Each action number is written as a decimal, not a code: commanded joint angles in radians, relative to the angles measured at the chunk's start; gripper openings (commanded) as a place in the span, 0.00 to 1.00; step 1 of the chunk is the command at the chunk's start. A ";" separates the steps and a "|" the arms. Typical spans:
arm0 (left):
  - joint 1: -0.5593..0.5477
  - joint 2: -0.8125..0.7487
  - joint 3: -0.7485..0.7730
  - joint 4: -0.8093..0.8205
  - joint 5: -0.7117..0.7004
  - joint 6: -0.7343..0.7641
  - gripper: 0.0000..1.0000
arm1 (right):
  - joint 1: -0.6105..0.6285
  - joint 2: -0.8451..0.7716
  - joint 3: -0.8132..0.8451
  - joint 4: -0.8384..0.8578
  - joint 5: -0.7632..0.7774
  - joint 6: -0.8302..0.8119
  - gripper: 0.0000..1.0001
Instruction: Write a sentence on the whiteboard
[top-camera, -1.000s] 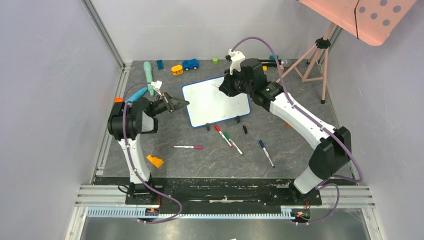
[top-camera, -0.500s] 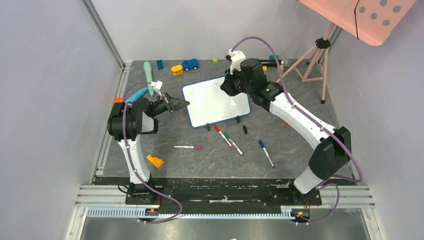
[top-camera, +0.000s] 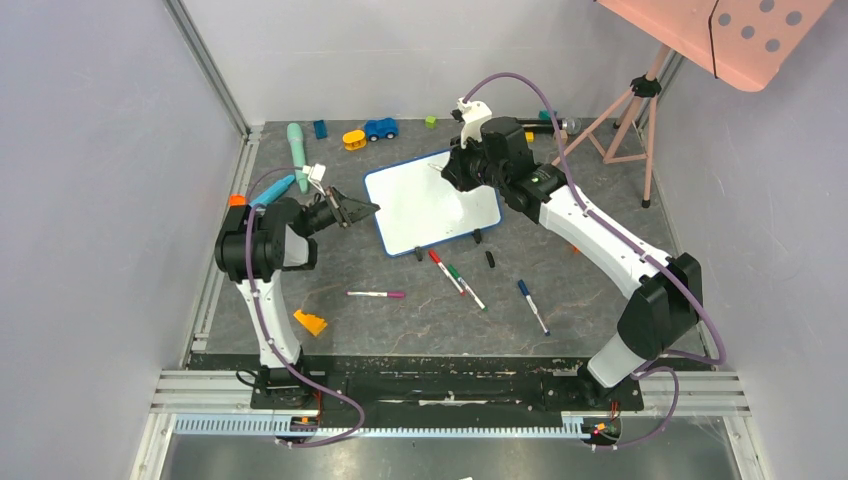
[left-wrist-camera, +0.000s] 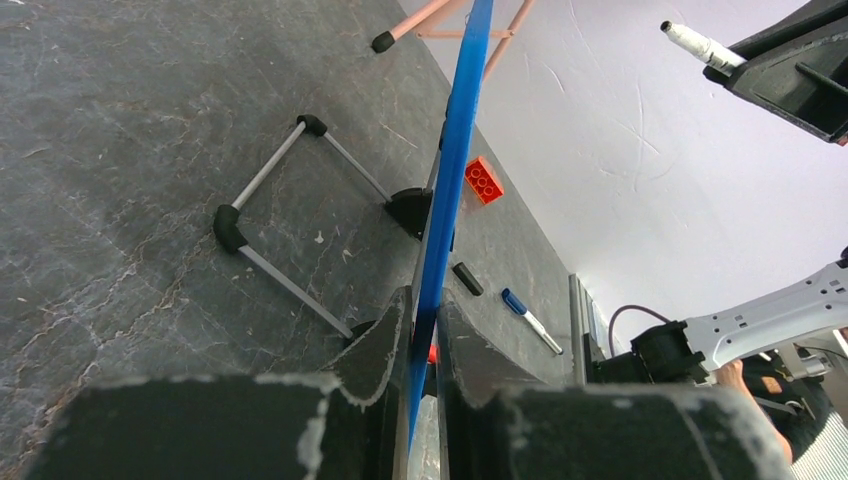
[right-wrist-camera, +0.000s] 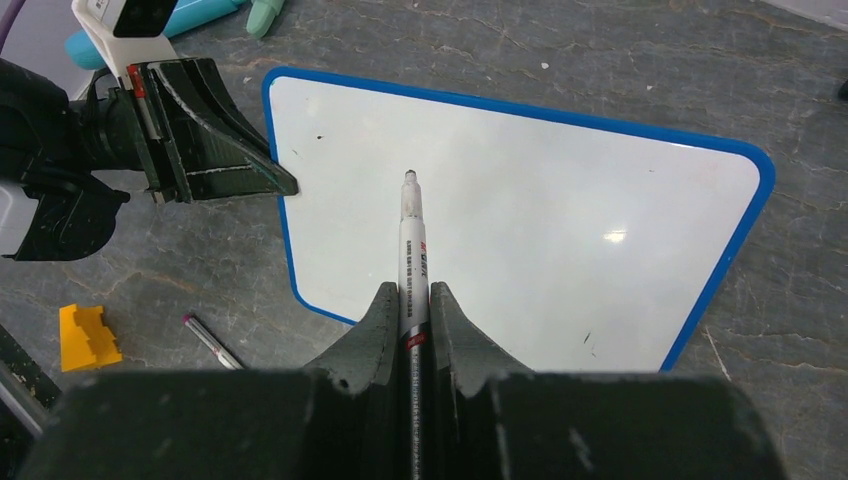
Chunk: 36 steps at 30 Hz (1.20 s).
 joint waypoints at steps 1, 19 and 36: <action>-0.014 0.000 -0.038 0.041 0.009 0.002 0.02 | 0.002 -0.033 0.004 0.052 0.015 -0.023 0.00; -0.015 -0.085 -0.076 -0.030 0.007 0.119 0.02 | 0.002 -0.060 -0.035 0.071 0.018 -0.033 0.00; -0.019 -0.086 -0.133 0.041 0.064 0.140 0.02 | 0.003 -0.091 -0.073 0.062 0.038 -0.059 0.00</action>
